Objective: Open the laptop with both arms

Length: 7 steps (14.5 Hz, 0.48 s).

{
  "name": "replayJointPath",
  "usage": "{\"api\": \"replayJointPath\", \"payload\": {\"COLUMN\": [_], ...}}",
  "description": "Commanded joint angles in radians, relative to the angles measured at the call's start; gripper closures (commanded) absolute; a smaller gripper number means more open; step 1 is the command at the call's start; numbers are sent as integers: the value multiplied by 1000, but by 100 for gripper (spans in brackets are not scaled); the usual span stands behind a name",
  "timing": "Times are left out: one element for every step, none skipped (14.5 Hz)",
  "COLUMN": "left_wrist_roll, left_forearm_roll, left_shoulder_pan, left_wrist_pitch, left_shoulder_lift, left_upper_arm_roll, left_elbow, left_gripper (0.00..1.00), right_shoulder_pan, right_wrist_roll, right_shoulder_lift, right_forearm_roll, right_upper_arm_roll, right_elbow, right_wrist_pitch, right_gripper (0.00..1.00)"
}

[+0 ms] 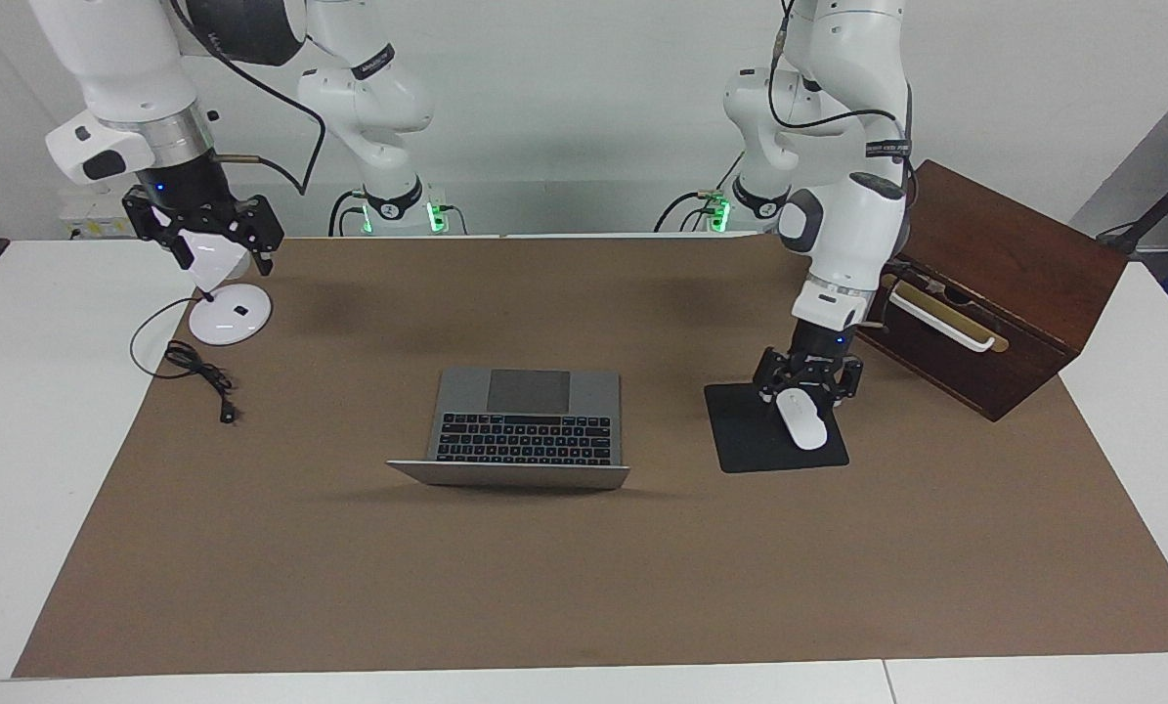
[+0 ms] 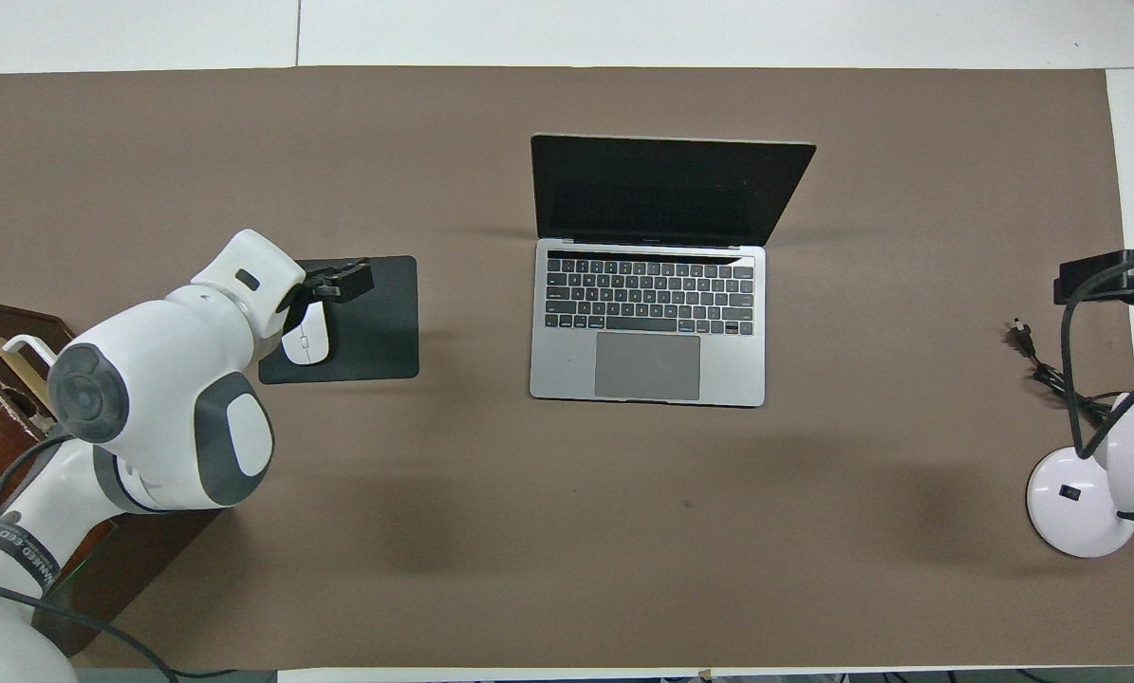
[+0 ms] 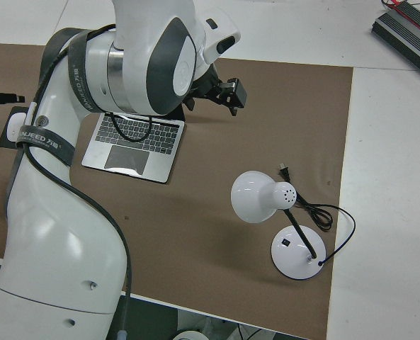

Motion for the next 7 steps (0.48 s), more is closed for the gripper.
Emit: {"api": "replayJointPath", "payload": {"left_wrist_roll": [12,12,12,12,15,15,16], "left_forearm_roll": [-4,5,25,74,131,172,215], "left_shoulder_pan": [101,133,150,167,184,195,203], "left_wrist_pitch": [-304,-432,-527,-598,-665,-741,-810], "left_shoulder_lift": [-12,-9,-9,-14,-15,-20,-29], "left_upper_arm_roll": [-8,-8,-6,-6,-2,-2,0], "left_elbow": [154,233,292,330,372,415,453], "left_gripper": [0,0,0,0,0,0,0], "right_shoulder_pan": [-26,-30,-33,-35,-36,-35,-33], "right_wrist_roll": [-25,-24,-22,-22,-22,-16,-10], "right_shoulder_lift": [0,-2,-3,-2,-2,-5,-5], "right_forearm_roll": [-2,10,27,39,55,58,64], "right_upper_arm_roll": [5,5,5,4,4,-4,-5], "right_elbow": [-16,-21,-25,-15,-9,-1,7], "right_wrist_pitch": [-24,-48,-64,-90,-113,-128,-142], "right_gripper": [0,0,0,0,0,0,0]}}
